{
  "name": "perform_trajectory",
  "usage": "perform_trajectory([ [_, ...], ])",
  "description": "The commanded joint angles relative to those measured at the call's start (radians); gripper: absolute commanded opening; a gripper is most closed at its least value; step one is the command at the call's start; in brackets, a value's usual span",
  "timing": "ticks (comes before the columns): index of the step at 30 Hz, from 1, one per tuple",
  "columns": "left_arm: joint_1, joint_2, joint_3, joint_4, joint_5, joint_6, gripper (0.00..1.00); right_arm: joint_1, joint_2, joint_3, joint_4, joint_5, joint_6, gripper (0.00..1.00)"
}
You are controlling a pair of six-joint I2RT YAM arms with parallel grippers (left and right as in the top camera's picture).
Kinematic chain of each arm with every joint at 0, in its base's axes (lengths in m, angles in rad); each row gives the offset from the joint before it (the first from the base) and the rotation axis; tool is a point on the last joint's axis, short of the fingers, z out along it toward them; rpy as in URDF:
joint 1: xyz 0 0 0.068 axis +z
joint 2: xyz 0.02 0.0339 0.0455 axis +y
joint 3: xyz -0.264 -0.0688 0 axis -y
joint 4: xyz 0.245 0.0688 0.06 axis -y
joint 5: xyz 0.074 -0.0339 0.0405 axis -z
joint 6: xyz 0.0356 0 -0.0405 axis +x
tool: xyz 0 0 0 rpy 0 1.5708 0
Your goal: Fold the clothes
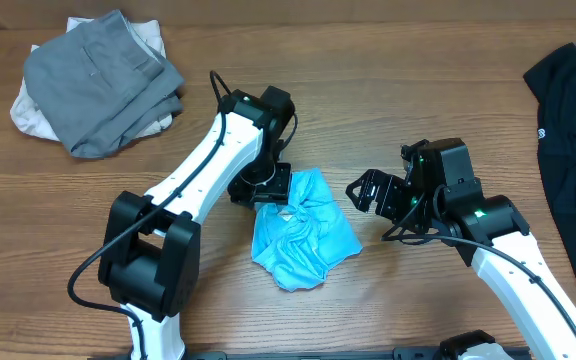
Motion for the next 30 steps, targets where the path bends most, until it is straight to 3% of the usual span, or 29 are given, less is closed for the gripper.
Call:
perform_trajectory([
  [1,-0.004,0.007,-0.003,0.006,-0.058,0.051,0.58,0.002,-0.001,0.004,0.005,0.0,0.0,1.0],
  [8,-0.006,0.007,-0.003,-0.039,-0.217,0.082,0.55,0.002,-0.001,0.004,0.005,0.0,0.0,1.0],
  [19,-0.007,0.007,-0.003,0.034,-0.2,0.131,0.46,0.002,-0.001,0.004,0.002,0.001,0.0,1.0],
  [30,-0.008,0.007,-0.004,0.087,-0.059,0.177,0.44,0.002,-0.001,0.004,0.002,0.001,0.0,1.0],
])
